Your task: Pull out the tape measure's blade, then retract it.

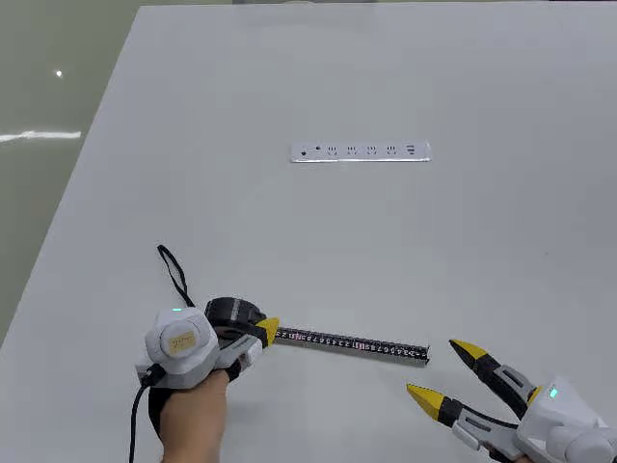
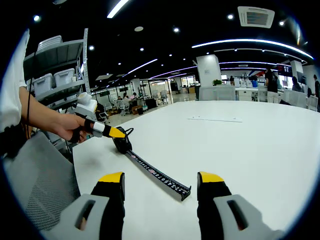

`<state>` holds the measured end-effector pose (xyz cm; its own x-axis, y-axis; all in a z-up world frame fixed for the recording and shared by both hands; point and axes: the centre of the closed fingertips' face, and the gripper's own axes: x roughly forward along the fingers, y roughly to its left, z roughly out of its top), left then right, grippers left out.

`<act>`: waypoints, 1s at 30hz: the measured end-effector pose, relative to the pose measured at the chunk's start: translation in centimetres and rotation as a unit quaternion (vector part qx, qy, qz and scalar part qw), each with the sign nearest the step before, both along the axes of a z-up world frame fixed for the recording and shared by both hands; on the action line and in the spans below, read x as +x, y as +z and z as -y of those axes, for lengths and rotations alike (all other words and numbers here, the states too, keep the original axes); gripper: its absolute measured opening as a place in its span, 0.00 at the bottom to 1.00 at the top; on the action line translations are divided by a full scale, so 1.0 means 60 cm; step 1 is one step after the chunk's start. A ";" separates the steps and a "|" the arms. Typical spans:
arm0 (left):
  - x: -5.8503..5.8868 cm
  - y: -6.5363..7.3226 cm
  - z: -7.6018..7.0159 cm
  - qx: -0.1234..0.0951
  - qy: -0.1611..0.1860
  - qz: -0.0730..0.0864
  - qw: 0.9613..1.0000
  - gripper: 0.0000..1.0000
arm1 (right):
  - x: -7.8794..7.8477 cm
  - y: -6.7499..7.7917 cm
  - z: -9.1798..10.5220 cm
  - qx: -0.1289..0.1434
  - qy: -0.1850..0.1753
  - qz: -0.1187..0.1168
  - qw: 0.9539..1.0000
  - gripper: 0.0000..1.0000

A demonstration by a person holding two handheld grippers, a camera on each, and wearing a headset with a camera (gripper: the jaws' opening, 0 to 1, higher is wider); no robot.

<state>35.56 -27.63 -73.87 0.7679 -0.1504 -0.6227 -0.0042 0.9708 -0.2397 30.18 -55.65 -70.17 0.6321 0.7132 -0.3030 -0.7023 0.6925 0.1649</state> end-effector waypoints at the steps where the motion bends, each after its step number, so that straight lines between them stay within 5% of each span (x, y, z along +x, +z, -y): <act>1: 0.000 -0.001 0.000 -0.002 0.002 -0.001 1.000 0.80 | 0.000 0.000 0.000 0.000 0.000 0.000 1.000 0.58; 30: 0.013 -0.016 0.000 0.015 0.024 -0.014 0.999 0.74 | 0.003 -0.008 0.006 0.009 -0.002 -0.007 1.000 0.56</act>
